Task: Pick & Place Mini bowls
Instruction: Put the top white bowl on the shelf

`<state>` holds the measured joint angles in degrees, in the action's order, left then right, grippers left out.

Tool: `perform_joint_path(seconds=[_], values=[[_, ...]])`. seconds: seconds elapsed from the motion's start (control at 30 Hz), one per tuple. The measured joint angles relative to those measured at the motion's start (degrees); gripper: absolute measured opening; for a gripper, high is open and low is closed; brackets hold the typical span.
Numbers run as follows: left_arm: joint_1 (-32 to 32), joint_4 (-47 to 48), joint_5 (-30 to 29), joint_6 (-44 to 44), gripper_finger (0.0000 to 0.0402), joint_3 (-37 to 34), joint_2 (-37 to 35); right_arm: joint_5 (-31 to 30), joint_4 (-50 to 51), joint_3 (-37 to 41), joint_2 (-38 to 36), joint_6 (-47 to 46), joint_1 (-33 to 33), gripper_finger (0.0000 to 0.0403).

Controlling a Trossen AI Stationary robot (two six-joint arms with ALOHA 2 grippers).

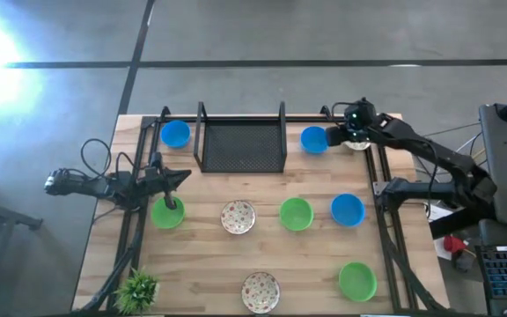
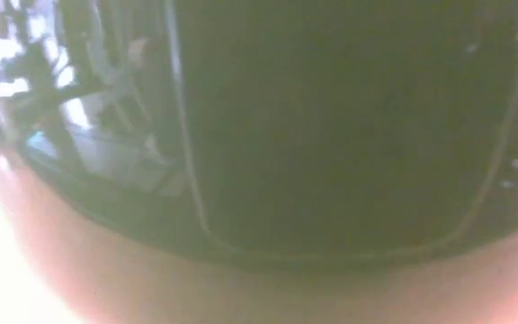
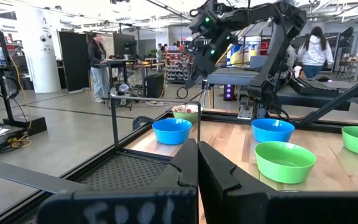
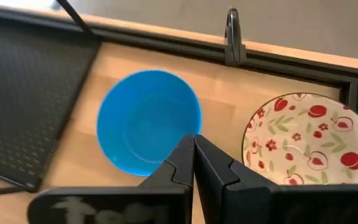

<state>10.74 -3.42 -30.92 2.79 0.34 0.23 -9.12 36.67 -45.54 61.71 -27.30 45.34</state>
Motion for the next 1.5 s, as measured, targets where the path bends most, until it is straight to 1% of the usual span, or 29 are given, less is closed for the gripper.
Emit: perform_joint_path(seconds=[0.1, 0.2, 0.4, 0.53, 0.8, 1.0, 1.2, 1.5], values=[[-0.02, -0.01, 0.00, 0.00, 0.0000, 0.00, 0.01, -0.50, 0.01, 0.00, 2.51, 0.51, -0.02, 0.0008], [-0.01, 0.00, 0.00, 0.00, 0.0000, 0.00, 0.01, -2.27, 0.01, 0.00, 4.96, 0.45, 0.49, 0.0008], [-0.01, 0.00, 0.00, 0.00, 0.0000, 0.00, 0.00, -2.48, 1.46, -2.01, 9.91, 0.52, 1.67, 0.0013], [0.00, -0.01, 0.00, 0.00, 0.0000, 0.00, 0.02, -2.99, 3.84, -4.84, 12.84, 1.67, 2.15, 0.0039], [0.00, -0.01, 0.00, 0.00, 0.0000, 0.00, 0.02, -5.49, 11.82, -10.54, 19.00, 1.80, 2.85, 0.0122], [0.00, -0.01, 0.00, 0.00, 0.0000, 0.00, 0.02, -5.93, 14.36, -11.63, 23.01, 1.22, 3.43, 0.0167], [0.00, 0.00, 0.00, 0.00, 0.0000, 0.00, 0.00, -6.04, 14.34, -11.50, 26.37, 1.34, 4.12, 0.0188], [-0.02, -0.02, 0.00, 0.00, 0.0000, 0.00, 0.00, -6.03, 14.11, -11.41, 31.72, 2.85, 5.90, 0.0187]])
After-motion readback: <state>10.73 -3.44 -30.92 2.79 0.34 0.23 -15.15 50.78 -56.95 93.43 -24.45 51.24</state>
